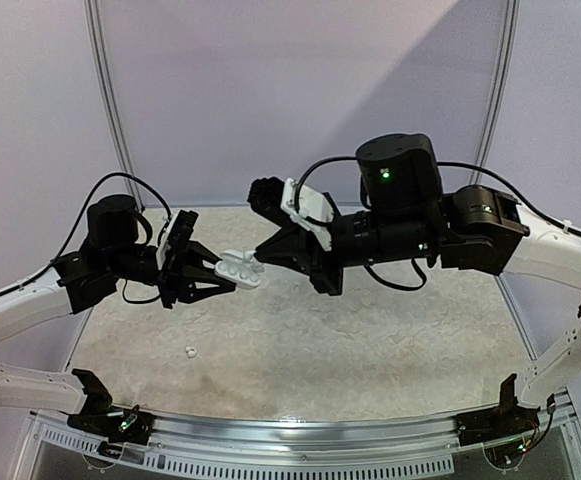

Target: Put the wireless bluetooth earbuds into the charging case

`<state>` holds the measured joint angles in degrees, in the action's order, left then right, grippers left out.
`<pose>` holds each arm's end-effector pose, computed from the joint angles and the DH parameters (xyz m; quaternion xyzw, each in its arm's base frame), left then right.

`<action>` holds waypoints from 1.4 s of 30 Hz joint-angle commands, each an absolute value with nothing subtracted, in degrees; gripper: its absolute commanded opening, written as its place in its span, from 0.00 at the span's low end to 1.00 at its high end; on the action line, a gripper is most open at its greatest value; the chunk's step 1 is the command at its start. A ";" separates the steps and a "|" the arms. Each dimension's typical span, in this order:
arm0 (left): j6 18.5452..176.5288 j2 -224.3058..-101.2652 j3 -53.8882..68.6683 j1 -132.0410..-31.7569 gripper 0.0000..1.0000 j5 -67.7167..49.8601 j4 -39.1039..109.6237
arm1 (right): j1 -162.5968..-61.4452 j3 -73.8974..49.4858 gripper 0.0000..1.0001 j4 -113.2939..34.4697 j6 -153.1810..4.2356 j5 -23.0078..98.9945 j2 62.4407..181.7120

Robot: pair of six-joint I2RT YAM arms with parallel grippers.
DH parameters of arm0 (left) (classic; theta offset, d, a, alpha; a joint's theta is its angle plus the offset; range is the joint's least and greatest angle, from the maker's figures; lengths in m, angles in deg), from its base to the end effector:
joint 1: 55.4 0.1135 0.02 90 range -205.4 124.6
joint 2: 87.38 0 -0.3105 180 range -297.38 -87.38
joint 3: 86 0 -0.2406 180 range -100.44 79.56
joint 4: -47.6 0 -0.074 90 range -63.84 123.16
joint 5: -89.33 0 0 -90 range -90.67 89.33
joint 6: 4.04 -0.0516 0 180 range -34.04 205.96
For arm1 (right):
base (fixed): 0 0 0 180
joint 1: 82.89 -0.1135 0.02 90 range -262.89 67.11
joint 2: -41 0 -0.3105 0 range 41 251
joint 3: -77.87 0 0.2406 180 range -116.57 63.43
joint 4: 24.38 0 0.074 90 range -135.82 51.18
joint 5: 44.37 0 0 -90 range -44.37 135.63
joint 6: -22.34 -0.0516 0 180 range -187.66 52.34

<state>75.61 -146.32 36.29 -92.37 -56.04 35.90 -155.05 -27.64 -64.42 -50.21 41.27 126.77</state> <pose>0.1351 -0.1548 0.3512 0.5431 0.5183 -0.4807 0.4532 0.1008 0.3260 0.4609 -0.5933 0.5665 0.2901 0.4928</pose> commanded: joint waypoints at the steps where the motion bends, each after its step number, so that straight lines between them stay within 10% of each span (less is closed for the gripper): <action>1: 73.50 -147.11 34.76 -93.61 0.00 -57.09 37.63 | -155.86 -29.25 0.00 -67.24 -44.43 43.36 129.41; 42: 75.41 -146.89 35.88 -93.72 0.00 -56.57 42.03 | -156.01 -33.96 0.01 -76.12 -35.95 55.56 137.56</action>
